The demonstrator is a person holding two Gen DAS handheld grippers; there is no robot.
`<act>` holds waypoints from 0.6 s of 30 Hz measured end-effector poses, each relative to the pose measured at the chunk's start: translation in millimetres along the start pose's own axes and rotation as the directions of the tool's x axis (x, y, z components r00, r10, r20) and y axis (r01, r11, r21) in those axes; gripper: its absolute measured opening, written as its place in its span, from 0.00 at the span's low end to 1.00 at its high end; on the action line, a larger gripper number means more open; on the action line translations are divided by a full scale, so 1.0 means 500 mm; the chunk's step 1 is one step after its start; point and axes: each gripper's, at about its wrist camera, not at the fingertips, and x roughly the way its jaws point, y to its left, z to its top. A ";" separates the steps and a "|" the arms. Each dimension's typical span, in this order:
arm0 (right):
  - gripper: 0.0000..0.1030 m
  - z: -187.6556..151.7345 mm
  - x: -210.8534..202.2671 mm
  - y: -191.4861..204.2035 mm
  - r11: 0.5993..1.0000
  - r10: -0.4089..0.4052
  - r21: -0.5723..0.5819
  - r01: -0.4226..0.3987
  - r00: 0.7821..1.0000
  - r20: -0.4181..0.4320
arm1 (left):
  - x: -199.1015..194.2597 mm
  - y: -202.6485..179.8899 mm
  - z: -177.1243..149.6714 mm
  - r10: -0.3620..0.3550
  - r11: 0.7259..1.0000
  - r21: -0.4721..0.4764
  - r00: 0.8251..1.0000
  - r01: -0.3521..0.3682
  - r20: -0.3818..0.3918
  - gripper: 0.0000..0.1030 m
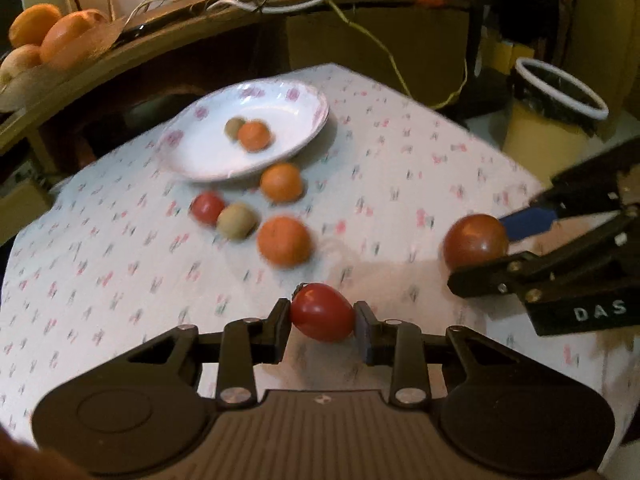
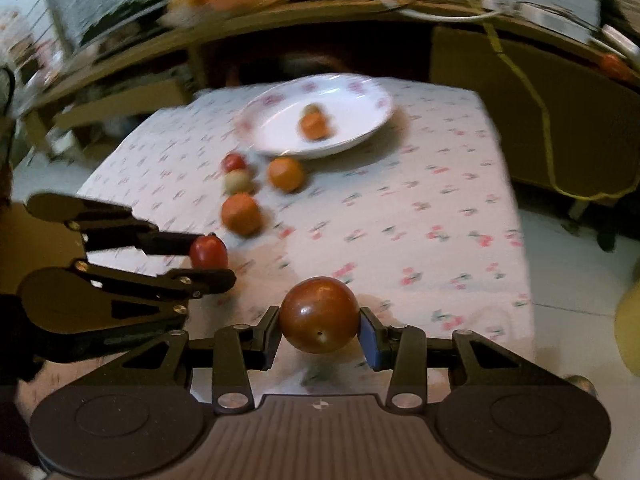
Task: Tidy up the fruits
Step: 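Grasp the red tomato with the left tool while right tool holds dark tomato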
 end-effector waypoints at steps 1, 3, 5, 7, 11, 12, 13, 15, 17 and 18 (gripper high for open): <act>0.40 -0.004 0.004 0.010 1.000 0.006 -0.025 -0.006 1.000 -0.004 | -0.003 0.004 -0.011 0.007 1.000 0.000 1.000 -0.007 -0.005 0.37; 0.40 -0.009 0.013 0.023 0.998 0.014 -0.054 -0.015 1.000 -0.015 | -0.004 0.012 -0.029 0.014 1.000 0.008 1.000 -0.014 -0.001 0.38; 0.41 -0.009 0.016 0.031 0.997 0.003 -0.077 -0.003 1.000 -0.005 | -0.008 0.020 -0.037 0.000 1.000 -0.004 1.000 0.000 0.017 0.38; 0.41 -0.005 0.018 0.032 0.997 0.002 -0.078 -0.002 1.000 -0.001 | -0.010 0.022 -0.040 -0.001 1.000 0.000 1.000 0.001 0.026 0.39; 0.44 -0.009 0.024 0.030 0.996 0.007 -0.086 -0.007 1.000 0.000 | -0.012 0.024 -0.045 -0.003 1.000 0.019 0.999 0.002 0.041 0.43; 0.44 -0.011 0.023 0.031 0.995 0.005 -0.096 -0.005 1.000 0.002 | -0.012 0.026 -0.047 -0.006 1.000 0.016 0.999 0.005 0.043 0.45; 0.46 -0.012 0.022 0.032 0.995 0.006 -0.101 -0.005 1.000 0.005 | -0.013 0.028 -0.048 -0.008 1.000 0.013 0.999 0.008 0.046 0.47; 0.53 -0.015 0.021 0.029 0.995 0.010 -0.100 -0.009 1.000 0.008 | -0.015 0.030 -0.053 -0.006 1.000 0.016 0.999 0.005 0.053 0.53; 0.56 -0.018 0.019 0.023 0.995 0.018 -0.098 -0.016 1.000 0.015 | -0.016 0.029 -0.058 0.003 1.000 0.026 0.998 -0.004 0.064 0.57; 0.56 -0.019 0.018 0.020 0.995 0.020 -0.095 -0.018 1.000 0.018 | -0.017 0.028 -0.060 0.006 1.000 0.031 0.998 -0.008 0.069 0.58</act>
